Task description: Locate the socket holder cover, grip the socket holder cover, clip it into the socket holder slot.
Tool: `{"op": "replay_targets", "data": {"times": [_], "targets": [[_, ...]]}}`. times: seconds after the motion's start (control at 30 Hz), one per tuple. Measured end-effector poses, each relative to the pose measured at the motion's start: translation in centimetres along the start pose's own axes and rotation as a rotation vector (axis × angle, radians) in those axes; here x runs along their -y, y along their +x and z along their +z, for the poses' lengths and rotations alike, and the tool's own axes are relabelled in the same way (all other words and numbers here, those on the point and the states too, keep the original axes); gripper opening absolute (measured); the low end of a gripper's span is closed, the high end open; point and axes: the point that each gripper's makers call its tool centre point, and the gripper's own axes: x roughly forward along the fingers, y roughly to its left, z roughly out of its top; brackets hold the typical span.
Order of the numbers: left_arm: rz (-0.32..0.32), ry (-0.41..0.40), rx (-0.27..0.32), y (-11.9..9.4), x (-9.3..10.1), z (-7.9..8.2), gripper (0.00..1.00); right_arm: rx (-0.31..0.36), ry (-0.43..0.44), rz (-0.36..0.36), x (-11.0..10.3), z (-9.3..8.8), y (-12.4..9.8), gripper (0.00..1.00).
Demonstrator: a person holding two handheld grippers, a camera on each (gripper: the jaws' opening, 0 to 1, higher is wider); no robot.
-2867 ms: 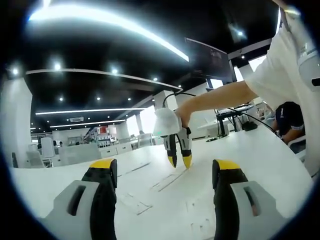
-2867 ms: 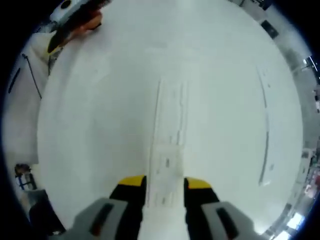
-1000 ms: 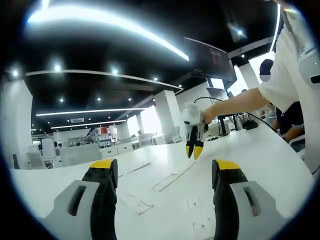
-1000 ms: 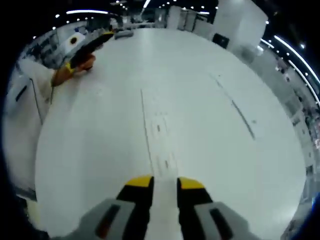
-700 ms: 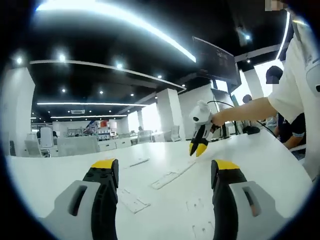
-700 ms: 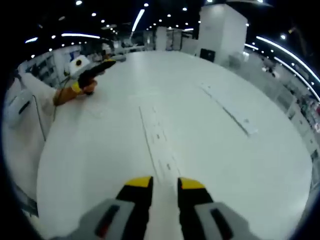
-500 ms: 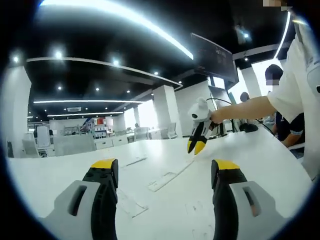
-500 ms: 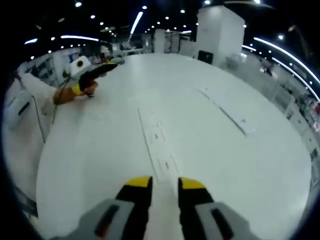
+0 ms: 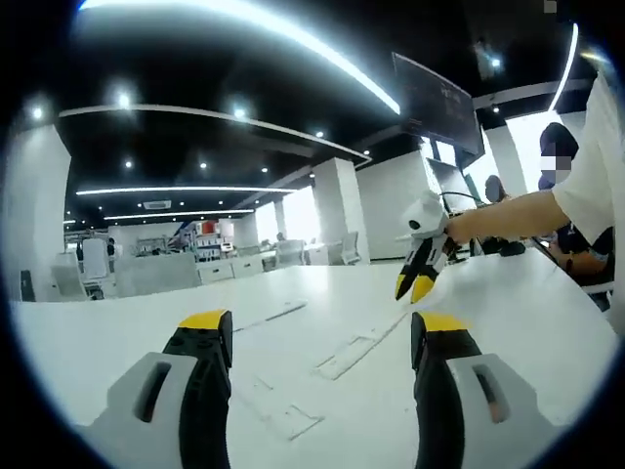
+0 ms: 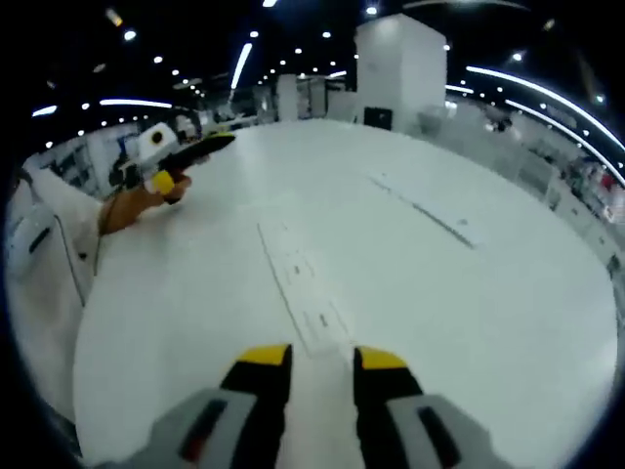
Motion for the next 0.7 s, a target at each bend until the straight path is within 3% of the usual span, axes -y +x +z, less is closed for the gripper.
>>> {"op": "replay_targets", "data": {"times": [0.33,0.7], "targets": [[0.013,-0.056,0.046,-0.4,-0.9,2.2,0.69,0.016,0.05,-0.007,-1.9,-0.3,1.0,0.29],[0.0,-0.063,0.01,-0.9,-0.6,1.3,0.68,0.016,0.055,-0.001,-1.7,-0.2,0.7,0.3]]}}
